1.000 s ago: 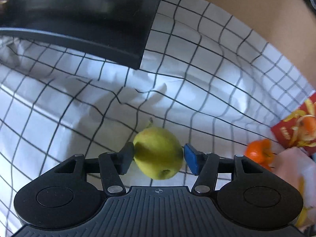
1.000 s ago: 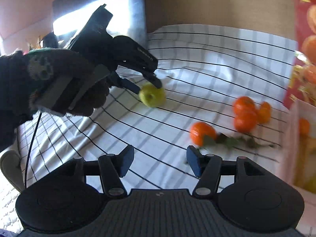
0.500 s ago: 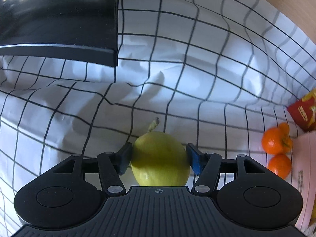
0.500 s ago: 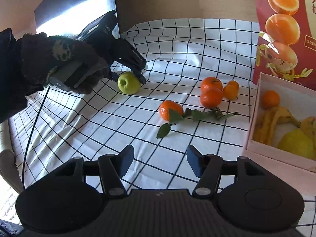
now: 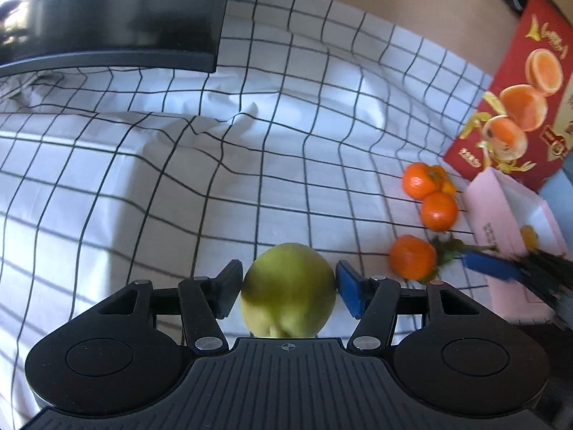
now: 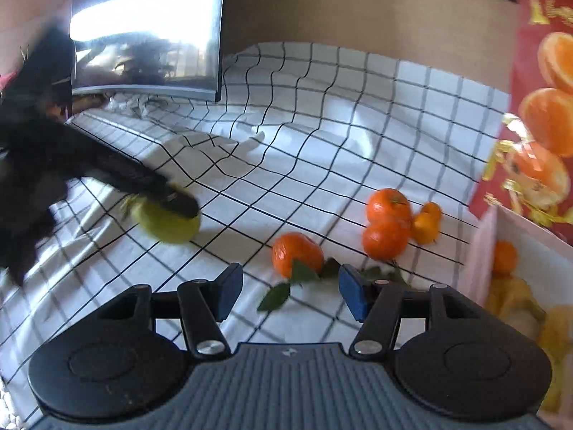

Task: Organize fruits
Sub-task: 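Grasp a tangerine with the right gripper while the left gripper holds the pear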

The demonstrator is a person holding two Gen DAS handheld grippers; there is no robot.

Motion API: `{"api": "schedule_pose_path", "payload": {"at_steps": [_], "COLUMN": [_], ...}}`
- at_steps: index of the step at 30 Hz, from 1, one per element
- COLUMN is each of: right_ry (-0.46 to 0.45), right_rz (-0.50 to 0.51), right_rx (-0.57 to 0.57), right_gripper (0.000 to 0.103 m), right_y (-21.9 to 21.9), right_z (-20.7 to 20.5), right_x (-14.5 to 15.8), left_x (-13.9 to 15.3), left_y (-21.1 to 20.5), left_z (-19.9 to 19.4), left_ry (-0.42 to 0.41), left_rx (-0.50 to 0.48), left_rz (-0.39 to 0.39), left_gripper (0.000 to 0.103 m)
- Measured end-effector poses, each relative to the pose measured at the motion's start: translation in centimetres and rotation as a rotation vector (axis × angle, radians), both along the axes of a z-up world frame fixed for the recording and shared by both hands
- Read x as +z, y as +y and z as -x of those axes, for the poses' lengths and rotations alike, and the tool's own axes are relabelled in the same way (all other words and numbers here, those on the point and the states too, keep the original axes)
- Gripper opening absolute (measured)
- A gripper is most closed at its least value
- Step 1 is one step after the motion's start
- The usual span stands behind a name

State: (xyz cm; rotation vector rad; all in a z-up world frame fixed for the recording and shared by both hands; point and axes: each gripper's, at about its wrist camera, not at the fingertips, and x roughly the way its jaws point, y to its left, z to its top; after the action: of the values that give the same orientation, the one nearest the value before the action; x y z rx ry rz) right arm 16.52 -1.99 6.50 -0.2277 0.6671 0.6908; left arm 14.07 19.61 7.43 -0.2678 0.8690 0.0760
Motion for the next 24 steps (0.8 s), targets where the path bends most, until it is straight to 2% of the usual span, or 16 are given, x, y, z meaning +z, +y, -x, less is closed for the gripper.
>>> {"api": "schedule_pose_path", "payload": {"at_steps": [7,8,9,10,15,21,24], "right_ry": [-0.017,-0.021,-0.021,-0.012,-0.011,-0.038,-0.032], "right_rz": [0.092,0.099,0.104,0.097,0.053,-0.038,-0.058], "right_rx": [-0.011,-0.015,-0.018,-0.013,0.005,0.019,0.007], "right_gripper": [0.059,0.053,0.043,0.042,0.041,0.042,0.042], "right_y": [3.3,3.5,3.6,3.5,2.2,-2.0,-4.3], "right_z": [-3.1,-3.3,-3.5,-3.7,-3.0,1.1,3.4], "right_x": [-2.8,-3.0,-3.1,-3.0,-1.6,1.9,2.8], "left_x": [2.0,2.3,2.5,2.6,2.6,3.1,3.4], "left_y": [-1.1,-1.2,-1.5,-1.7,-3.4,-6.6,-8.3], "left_z": [2.5,2.7,2.8,2.9,3.2,4.0,4.5], "left_ry": [-0.038,-0.043,-0.047,-0.051,-0.071,-0.103,-0.109], "left_rx": [-0.001,-0.005,-0.009,-0.013,-0.043,-0.131,-0.180], "left_rz": [-0.029,-0.024,-0.023,-0.024,-0.051,-0.050,-0.014], "left_gripper": [0.061,0.061,0.061,0.061,0.060,0.060,0.059]}}
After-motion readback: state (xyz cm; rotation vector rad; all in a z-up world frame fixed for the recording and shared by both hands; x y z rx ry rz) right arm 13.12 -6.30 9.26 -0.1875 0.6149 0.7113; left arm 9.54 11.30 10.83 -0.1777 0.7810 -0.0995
